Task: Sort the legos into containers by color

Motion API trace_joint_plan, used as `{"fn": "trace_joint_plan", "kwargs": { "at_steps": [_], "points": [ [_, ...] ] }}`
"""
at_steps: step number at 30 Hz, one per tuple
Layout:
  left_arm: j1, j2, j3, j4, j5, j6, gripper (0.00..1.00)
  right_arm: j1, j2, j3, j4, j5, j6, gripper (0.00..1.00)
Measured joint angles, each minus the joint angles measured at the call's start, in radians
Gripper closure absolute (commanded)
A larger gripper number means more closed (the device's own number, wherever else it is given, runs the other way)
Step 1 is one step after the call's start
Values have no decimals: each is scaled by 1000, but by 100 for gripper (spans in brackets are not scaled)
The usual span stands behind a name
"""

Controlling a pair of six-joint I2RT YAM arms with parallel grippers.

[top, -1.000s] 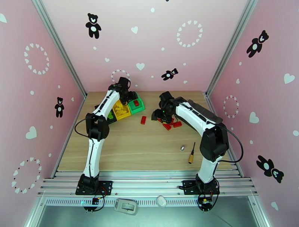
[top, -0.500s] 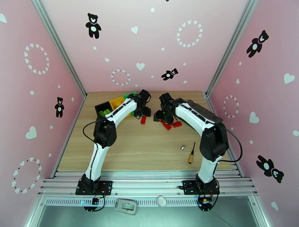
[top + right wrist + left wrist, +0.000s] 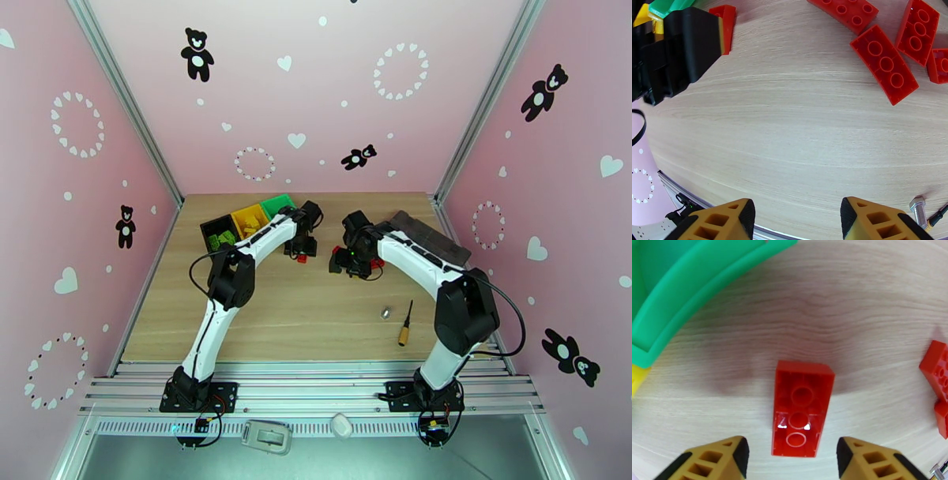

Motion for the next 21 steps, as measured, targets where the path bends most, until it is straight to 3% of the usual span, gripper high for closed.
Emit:
{"fn": "trace_joint_plan", "kwargs": {
  "at_steps": [21],
  "points": [
    [0,64,40,-10,0,-6,59,0,2,2,2,-31,6,43]
  ]
}}
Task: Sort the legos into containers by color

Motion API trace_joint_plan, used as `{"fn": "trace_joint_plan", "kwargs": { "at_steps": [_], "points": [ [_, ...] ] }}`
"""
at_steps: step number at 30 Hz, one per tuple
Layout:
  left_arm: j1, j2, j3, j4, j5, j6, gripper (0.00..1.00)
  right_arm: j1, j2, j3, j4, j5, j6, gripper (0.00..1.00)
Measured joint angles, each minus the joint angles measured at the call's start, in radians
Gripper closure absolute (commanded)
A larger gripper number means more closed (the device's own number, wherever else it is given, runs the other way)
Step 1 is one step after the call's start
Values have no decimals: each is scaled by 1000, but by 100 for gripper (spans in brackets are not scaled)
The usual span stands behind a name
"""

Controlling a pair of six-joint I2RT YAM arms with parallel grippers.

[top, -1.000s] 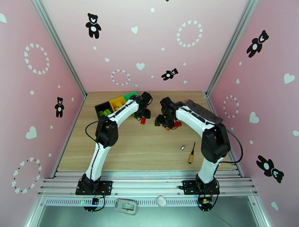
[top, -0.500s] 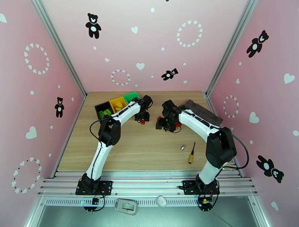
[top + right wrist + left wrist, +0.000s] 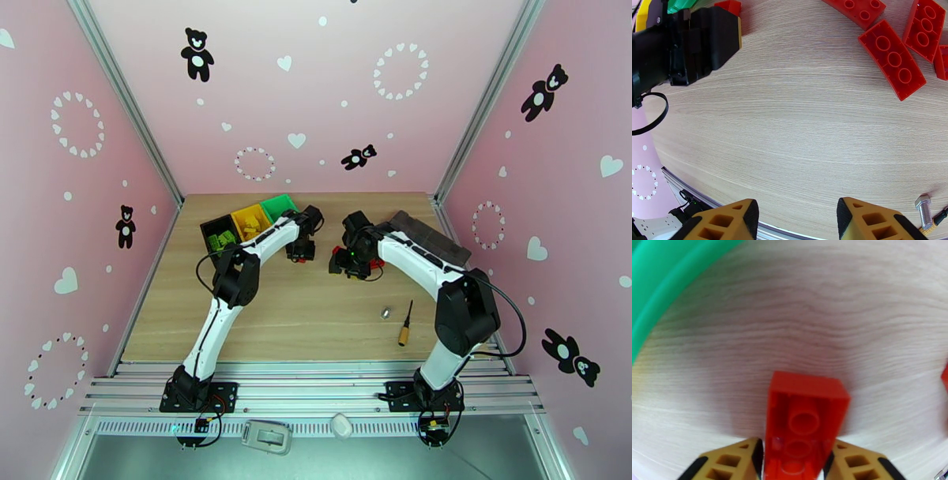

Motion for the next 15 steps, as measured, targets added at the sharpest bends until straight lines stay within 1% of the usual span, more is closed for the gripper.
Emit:
{"fn": "trace_joint_plan", "kwargs": {
  "at_steps": [4,6,15],
  "points": [
    [0,0,12,-5,0,-6,70,0,11,20,0,-2,0,44],
    [0,0,13,-6,0,-5,73,0,16,31,0,-4,0,45],
    [0,-6,14,-6,5,-5,77,0,49,85,8,-32,-7,45]
  ]
}}
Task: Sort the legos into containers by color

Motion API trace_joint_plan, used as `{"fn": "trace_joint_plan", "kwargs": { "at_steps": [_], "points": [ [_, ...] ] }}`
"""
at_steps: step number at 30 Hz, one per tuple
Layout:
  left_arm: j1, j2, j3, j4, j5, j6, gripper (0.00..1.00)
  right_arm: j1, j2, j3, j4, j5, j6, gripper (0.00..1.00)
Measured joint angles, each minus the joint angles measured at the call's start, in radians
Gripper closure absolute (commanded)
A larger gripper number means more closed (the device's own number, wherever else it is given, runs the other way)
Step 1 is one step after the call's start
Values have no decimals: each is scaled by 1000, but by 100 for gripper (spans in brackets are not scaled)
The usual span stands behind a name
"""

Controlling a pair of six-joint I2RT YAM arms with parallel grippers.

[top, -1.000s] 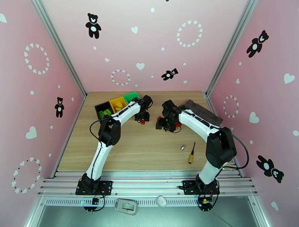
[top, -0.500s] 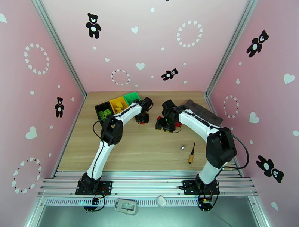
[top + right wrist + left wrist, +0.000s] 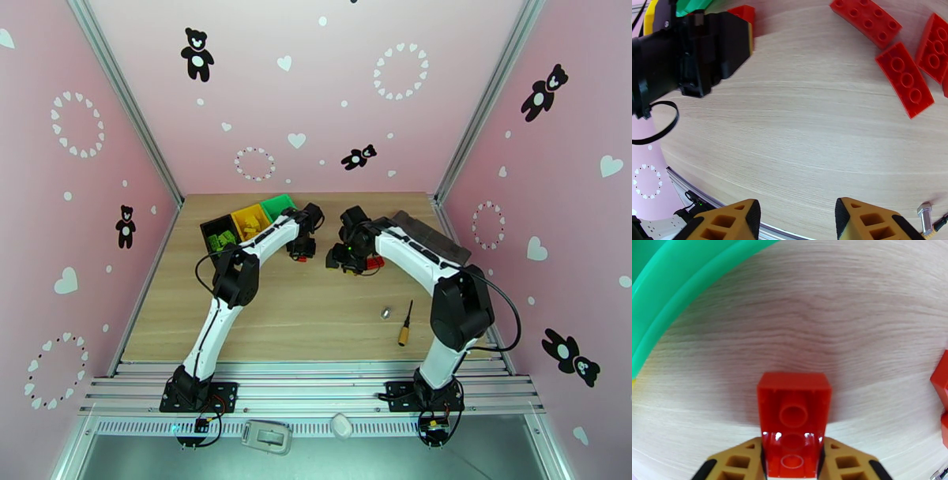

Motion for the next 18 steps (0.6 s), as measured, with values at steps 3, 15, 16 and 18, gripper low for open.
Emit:
{"fn": "trace_joint_plan", "kwargs": {
  "at_steps": [3,15,16,18],
  "points": [
    [6,-21,0,1,21,-6,77,0,17,25,18,-21,0,45],
    [131,-95,69,39,123,-76,77,0,145,198,68,-87,23,45],
    [143,-95,75,45,131,-83,77,0,160,219,76,-95,31,45],
    [167,-95,92,51,148,-98,77,0,193,262,98,-113,50,45]
  ]
}}
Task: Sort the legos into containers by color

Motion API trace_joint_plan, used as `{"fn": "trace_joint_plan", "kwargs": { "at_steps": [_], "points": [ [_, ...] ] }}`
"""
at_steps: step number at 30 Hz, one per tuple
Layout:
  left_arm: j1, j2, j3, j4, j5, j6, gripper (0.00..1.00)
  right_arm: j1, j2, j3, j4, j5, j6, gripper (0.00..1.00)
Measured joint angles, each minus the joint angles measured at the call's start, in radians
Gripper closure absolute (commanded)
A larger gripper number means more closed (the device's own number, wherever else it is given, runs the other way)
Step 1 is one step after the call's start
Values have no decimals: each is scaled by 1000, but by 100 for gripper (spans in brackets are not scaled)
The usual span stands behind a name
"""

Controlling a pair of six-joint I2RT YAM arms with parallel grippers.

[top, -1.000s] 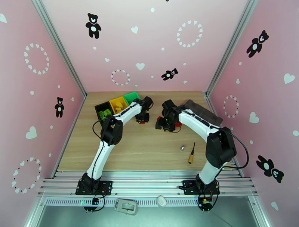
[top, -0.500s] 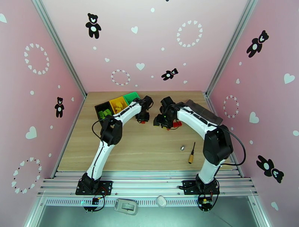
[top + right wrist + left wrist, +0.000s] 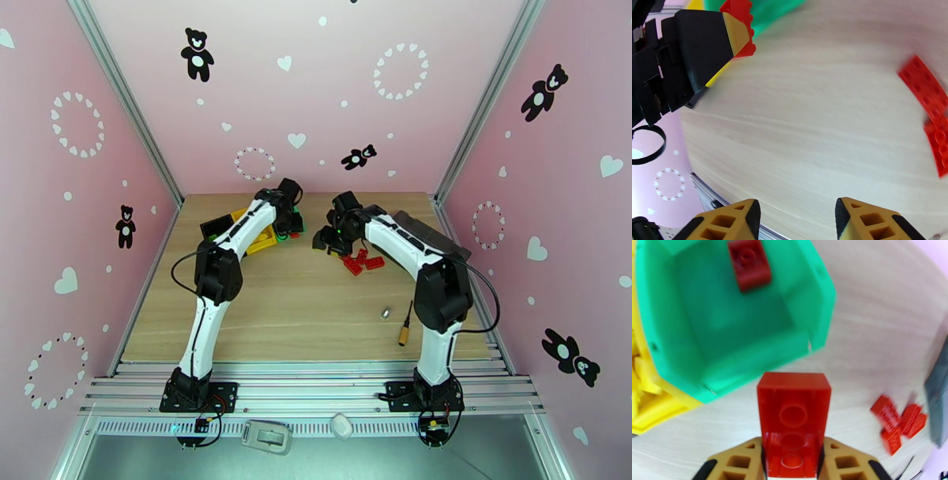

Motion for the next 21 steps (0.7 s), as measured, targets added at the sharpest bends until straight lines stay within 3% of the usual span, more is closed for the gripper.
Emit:
{"fn": "trace_joint_plan", "kwargs": {
  "at_steps": [6,13,21],
  "points": [
    [71,19,121,9,35,-46,71,0,118,155,52,-55,54,43],
    [134,89,215,26,62,-86,37,-6,175,269,68,-89,89,41],
    [134,104,202,38,88,-82,33,-29,174,274,41,-74,71,41]
  ]
}}
